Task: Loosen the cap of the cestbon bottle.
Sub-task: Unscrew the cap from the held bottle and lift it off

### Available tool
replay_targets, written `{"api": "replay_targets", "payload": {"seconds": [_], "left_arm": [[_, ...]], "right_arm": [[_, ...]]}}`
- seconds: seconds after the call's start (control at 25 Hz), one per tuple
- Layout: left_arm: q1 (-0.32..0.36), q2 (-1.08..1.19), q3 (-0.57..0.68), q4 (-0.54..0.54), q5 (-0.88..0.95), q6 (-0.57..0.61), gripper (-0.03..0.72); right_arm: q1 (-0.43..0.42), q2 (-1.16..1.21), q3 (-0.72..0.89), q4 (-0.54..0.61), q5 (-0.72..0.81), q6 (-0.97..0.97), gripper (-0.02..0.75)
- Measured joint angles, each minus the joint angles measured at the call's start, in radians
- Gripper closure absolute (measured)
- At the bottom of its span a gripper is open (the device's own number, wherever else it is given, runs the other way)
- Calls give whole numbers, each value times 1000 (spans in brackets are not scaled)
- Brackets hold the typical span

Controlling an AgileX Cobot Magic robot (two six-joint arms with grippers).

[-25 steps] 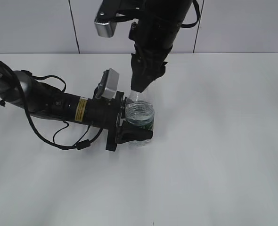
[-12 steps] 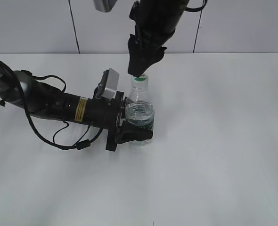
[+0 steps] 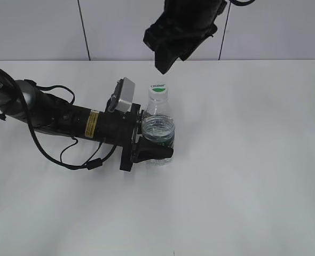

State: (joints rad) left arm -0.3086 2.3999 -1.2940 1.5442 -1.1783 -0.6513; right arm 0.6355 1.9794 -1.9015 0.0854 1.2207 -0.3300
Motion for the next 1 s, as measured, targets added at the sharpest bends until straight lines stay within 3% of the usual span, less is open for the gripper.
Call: {"api": "replay_targets", "payload": {"seconds": [1.0], "left_arm": [[0,0,0,3,-9,0,276]], "right_arm": [[0,-13,0,49,1,735,318]]}}
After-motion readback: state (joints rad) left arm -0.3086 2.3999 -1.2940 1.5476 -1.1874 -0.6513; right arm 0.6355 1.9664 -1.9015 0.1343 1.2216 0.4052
